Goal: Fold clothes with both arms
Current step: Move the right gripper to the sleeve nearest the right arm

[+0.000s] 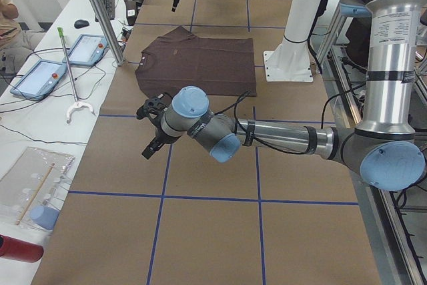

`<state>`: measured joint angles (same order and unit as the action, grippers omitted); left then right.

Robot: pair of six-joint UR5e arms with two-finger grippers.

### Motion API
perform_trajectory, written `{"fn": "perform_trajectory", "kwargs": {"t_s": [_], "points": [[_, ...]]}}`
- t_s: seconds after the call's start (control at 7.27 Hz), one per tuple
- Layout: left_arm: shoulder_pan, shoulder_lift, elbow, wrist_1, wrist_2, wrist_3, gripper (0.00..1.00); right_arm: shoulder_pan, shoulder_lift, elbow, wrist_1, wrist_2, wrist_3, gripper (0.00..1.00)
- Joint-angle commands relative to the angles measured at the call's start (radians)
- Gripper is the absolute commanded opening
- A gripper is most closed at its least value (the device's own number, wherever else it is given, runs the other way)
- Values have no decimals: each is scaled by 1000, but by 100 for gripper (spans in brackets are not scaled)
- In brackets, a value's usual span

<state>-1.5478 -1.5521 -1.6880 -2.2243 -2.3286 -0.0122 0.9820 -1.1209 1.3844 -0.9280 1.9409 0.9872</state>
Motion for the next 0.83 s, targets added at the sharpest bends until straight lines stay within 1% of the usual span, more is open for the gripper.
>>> {"fn": "perform_trajectory", "kwargs": {"t_s": [0.0,0.28,0.69], "points": [[0,0,-1,0,0,0,100,-45,16,-129,127,-23,14,66],[0,0,-1,0,0,0,100,-66,15,-137,135,-30,28,61],[0,0,1,0,0,0,100,-95,13,-146,135,-62,36,59]]}}
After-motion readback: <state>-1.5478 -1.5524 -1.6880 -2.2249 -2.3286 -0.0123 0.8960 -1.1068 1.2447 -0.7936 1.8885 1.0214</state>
